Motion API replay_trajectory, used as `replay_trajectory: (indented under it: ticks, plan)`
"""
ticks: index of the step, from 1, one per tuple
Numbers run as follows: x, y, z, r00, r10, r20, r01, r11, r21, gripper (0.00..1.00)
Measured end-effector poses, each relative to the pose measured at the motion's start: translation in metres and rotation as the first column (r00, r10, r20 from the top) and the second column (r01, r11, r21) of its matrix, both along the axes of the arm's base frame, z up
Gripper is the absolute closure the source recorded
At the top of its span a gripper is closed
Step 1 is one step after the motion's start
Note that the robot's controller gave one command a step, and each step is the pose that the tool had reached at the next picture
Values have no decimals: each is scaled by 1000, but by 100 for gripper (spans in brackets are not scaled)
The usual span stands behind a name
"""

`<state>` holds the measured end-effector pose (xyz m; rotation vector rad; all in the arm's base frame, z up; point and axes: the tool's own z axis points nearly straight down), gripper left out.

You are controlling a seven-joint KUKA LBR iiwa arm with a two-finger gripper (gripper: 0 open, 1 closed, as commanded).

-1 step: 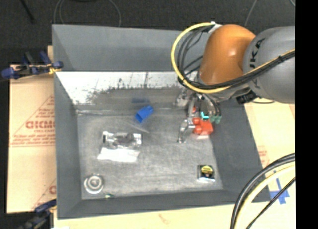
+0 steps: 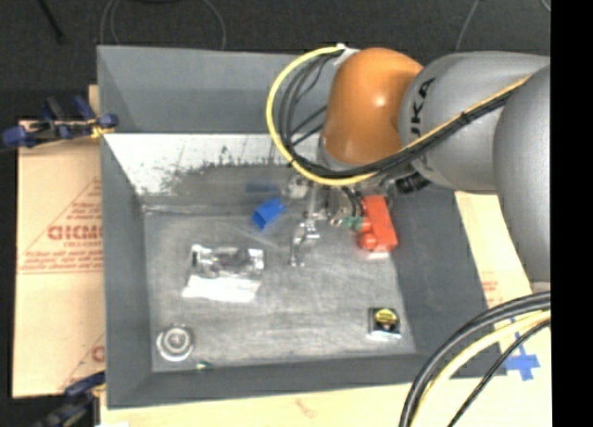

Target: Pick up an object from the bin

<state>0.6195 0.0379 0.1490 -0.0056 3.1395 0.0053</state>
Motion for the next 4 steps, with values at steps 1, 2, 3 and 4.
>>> replay_trajectory:
  ticks: [1,2,3,4]
  plan:
    - [9,38,-49,994,111,13,-111,994,-5,0]
    - [-22,43,-34,993,-114,0,114,993,-3,0]
    - [-60,77,-68,1000,-21,-3,21,1000,-4,0]
    - [-58,82,-75,999,-44,10,44,999,-2,0]
